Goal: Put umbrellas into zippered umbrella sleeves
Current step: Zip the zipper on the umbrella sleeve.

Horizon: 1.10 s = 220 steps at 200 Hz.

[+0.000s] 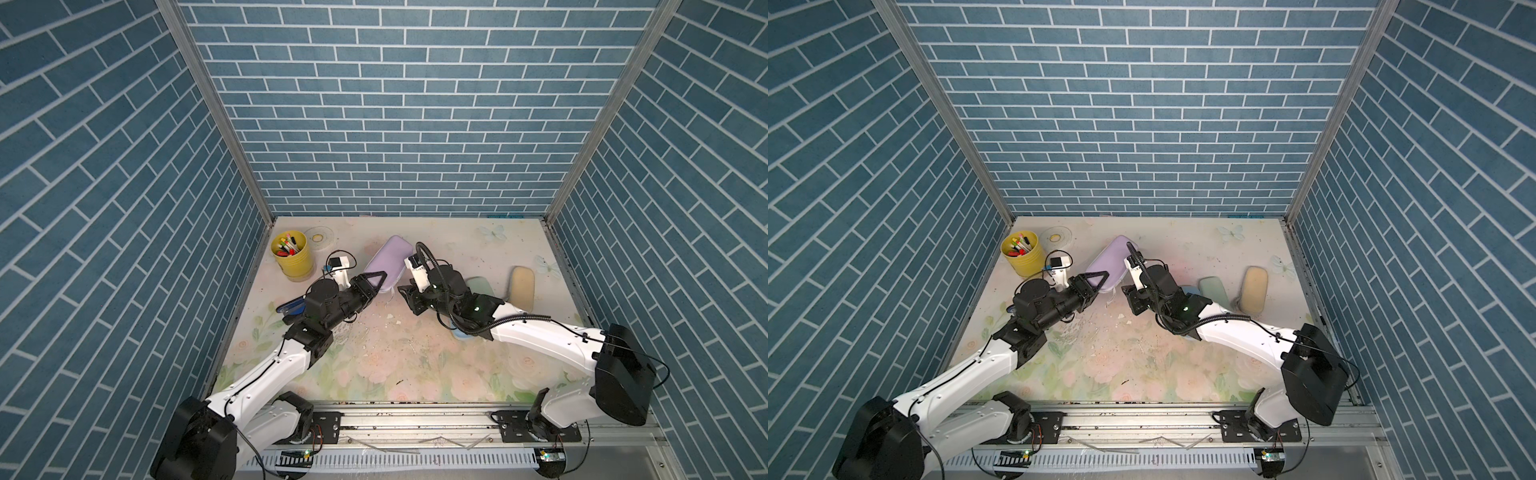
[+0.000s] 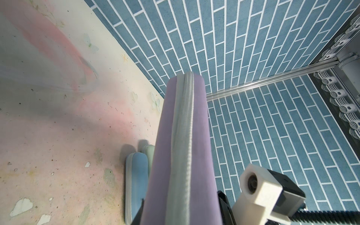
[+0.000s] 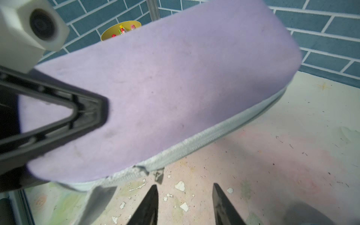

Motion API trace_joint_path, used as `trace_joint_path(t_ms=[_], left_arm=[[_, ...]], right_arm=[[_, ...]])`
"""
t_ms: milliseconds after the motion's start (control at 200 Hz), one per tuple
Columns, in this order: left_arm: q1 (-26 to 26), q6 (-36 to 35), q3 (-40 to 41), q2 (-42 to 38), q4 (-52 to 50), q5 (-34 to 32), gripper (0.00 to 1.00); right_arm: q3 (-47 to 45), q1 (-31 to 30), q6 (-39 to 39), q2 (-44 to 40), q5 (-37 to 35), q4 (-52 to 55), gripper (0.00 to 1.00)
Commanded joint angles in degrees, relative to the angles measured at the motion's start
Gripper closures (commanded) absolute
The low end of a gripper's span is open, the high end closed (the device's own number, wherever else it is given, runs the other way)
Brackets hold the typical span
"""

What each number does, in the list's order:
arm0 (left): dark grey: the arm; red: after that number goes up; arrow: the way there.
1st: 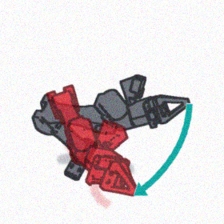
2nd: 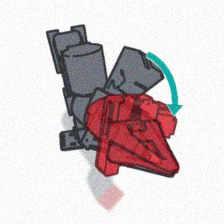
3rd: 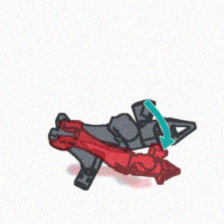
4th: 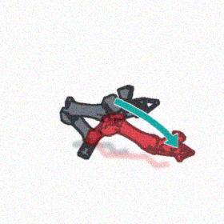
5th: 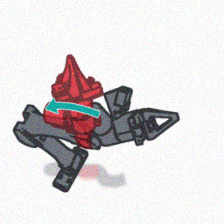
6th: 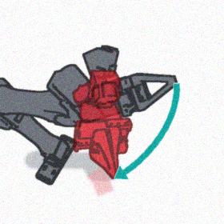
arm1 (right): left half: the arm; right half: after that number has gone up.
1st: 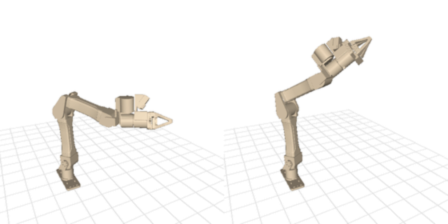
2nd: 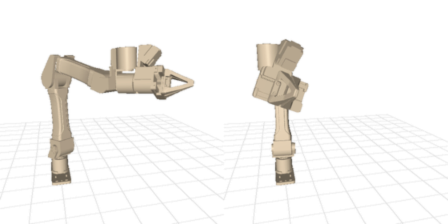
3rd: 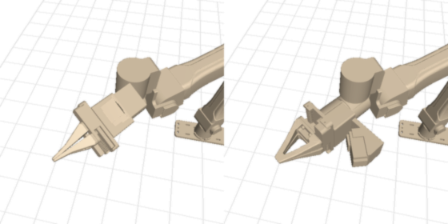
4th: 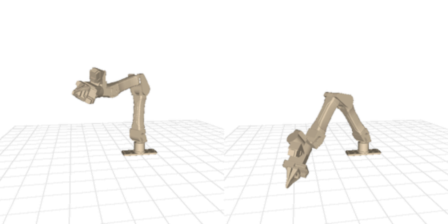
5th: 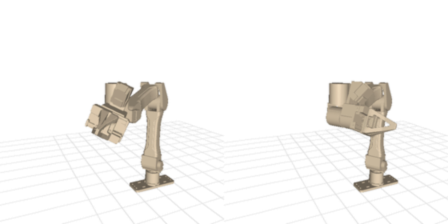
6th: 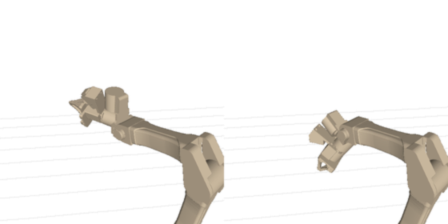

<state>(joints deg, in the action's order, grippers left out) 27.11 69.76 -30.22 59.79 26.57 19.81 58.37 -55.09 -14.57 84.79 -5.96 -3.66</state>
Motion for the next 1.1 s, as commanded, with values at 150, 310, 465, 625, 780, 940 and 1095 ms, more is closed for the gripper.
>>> trace_joint_path(t_ms=[150,310,465,625,780,940,1095], left_arm=[[0.9,-1.3,-2.3,-0.1,3.9,0.7,0.78],[1.1,-1.1,-2.1,0.3,4.1,0.7,0.78],[1.1,-0.9,-2.1,0.4,3.9,0.8,0.79],[0.9,-1.5,-2.5,-0.5,1.0,1.6,0.8],[-1.7,-1.4,-2.5,-1.8,-2.7,5.2,0.83],[-4.3,-2.5,-4.2,-2.1,-6.9,13.3,0.86],[-7.5,-4.4,-4.2,-4.0,-11.6,16.6,0.89]], right_arm=[[2.7,-0.4,3.8,2.3,-1.3,-5.7,0.58],[3.1,-0.5,4.2,2.9,-0.8,-8.3,0.62],[2.9,-0.4,5.3,3.2,-1.1,-9.2,0.78],[1.7,0.2,8.4,1.9,-4.9,-8.7,0.99],[-0.7,4.4,10.2,0.5,-4.9,-8.3,1.0],[-0.7,9.9,12.7,0.5,-3.8,-7.2,1.0],[0.9,12.4,14.2,0.2,-2.9,-5.6,1.0]])
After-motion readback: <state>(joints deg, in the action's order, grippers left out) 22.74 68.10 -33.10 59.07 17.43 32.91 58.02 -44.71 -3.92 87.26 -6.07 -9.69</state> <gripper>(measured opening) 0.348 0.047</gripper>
